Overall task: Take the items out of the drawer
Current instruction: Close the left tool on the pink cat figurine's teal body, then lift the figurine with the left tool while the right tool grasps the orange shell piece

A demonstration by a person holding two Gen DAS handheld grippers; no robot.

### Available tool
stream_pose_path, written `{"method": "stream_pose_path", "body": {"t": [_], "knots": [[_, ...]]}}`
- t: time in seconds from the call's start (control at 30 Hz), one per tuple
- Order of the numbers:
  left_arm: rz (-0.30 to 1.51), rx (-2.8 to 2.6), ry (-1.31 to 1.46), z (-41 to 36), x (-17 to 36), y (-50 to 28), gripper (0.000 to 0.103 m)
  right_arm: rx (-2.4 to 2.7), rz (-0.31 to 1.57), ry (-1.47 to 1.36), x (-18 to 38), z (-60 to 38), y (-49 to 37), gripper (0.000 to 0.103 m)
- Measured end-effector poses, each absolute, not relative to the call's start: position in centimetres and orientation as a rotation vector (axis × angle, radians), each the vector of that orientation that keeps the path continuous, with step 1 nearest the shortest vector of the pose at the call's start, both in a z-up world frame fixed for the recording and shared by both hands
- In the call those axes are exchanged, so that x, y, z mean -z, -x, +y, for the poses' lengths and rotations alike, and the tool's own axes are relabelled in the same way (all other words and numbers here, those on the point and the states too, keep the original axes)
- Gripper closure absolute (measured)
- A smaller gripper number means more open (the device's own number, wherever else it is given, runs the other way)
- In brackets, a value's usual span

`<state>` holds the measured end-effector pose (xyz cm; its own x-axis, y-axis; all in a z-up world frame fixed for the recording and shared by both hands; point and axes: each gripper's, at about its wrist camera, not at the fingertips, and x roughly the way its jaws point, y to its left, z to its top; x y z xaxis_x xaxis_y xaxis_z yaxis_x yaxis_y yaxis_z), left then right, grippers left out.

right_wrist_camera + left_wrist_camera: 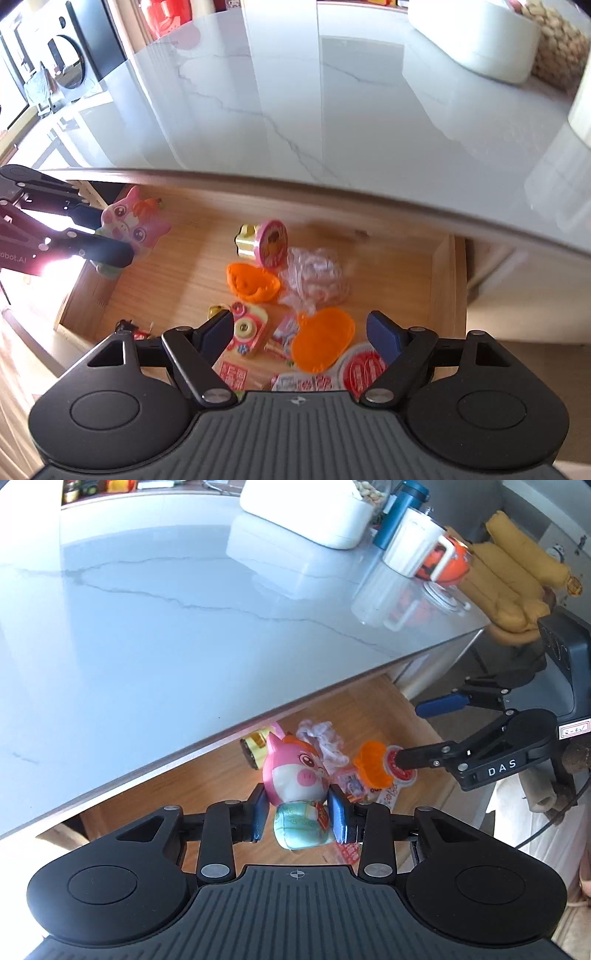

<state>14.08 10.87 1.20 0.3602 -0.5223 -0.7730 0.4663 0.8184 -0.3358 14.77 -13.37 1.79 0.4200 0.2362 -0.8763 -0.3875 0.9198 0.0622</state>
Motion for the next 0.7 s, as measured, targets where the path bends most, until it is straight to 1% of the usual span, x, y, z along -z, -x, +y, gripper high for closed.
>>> {"method": "stream_pose_path", "body": {"t": [0.13, 0.3, 0.47, 0.57, 0.7], "knots": [[1.052, 0.629, 0.066, 10.7, -0.2, -14.0, 0.064, -0.446, 1.065, 0.227, -1.7, -11.3, -15.9, 0.023], [1.134, 0.577, 0.104, 10.3, 1.8, -14.6, 0.064, -0.445, 1.106, 0.278, -0.8, -10.1, -16.7, 0.023], [1.131, 0.565, 0.103, 10.2, 1.9, -14.6, 0.064, -0.444, 1.150, 0.333, 0.1, -9.7, -17.6, 0.023], [1.126, 0.555, 0.097, 10.9, 1.8, -14.3, 0.064, -0.441, 1.248, 0.313, 1.2, -10.7, -18.8, 0.023], [1.132, 0.546, 0.076, 10.7, 1.8, -14.4, 0.064, -0.398, 1.403, 0.220, 2.9, -13.2, -20.5, 0.023]]}}
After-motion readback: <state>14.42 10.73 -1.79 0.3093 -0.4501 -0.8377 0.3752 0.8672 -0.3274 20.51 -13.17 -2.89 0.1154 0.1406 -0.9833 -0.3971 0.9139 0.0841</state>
